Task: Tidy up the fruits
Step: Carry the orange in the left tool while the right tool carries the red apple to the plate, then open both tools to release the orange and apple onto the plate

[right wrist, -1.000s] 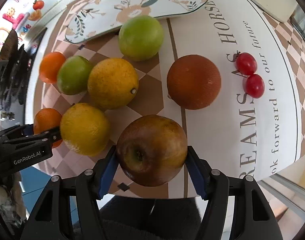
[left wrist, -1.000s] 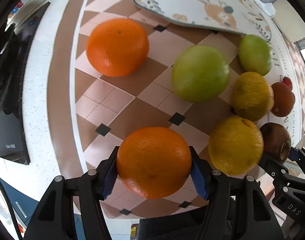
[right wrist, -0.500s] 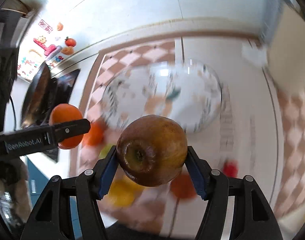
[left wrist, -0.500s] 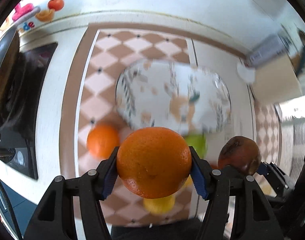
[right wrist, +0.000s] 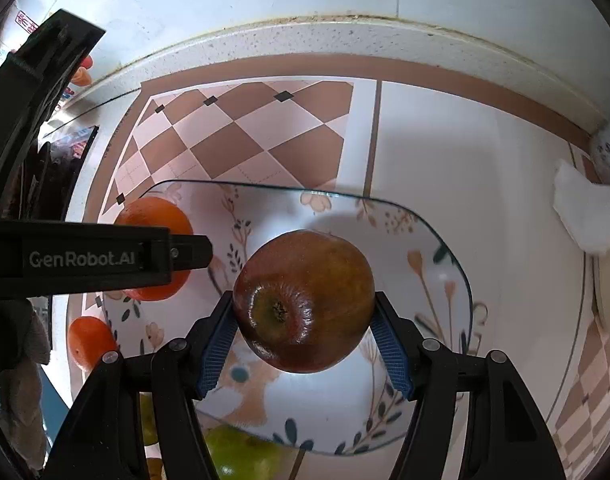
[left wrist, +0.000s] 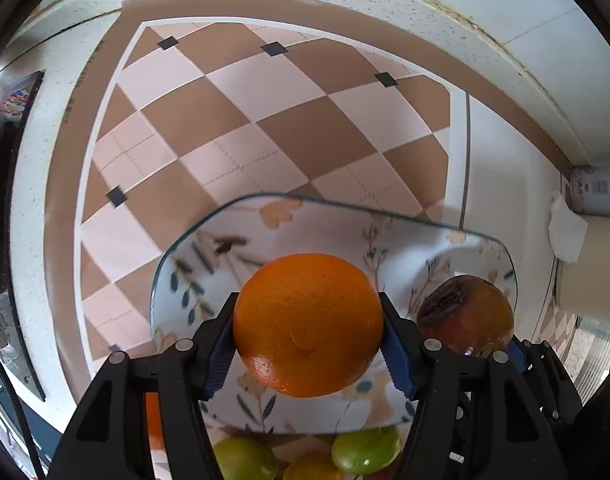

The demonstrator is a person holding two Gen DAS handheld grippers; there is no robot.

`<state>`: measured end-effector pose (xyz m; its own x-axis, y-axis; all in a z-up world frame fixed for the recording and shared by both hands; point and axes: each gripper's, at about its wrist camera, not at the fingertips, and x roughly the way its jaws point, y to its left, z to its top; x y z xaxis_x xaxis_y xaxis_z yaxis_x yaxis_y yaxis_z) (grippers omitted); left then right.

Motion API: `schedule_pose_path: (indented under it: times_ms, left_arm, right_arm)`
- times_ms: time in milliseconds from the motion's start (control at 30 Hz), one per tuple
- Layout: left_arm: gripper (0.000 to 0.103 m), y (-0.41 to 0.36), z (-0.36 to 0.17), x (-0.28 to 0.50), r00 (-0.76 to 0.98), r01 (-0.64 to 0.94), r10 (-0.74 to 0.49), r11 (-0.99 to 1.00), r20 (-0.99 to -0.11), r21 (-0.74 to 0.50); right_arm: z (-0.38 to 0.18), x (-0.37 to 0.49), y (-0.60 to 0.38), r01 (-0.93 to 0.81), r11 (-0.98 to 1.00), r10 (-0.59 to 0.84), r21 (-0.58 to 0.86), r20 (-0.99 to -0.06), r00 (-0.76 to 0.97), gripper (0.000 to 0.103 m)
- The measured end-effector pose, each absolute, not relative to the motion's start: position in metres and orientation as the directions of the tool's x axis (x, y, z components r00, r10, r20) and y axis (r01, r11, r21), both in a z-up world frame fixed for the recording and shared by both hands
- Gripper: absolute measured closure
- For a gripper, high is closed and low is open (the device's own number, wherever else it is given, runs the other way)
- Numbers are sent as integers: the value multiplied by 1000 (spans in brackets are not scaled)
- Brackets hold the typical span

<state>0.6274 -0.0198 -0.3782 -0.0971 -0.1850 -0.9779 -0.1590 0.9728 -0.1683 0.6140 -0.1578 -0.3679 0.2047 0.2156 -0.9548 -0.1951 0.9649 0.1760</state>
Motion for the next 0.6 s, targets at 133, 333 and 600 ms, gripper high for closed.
schedule_pose_path:
  times_ms: [133, 333, 600]
  left_arm:
    - [42, -21, -389, 632, -111, -171, -195, 970, -974, -175]
    - [41, -25, -391, 637, -124, -151, -169, 977, -978, -150]
    - [13, -9, -378, 641, -71, -147, -163, 977, -984, -152]
  right_arm:
    - [-375, 623, -154, -214, 958, 232, 191, -955, 187, 35]
    - [-378, 628, -153, -210, 954, 250, 215, -955, 158, 34]
    - [-367, 623, -166, -145, 964, 244, 223, -958, 148, 14]
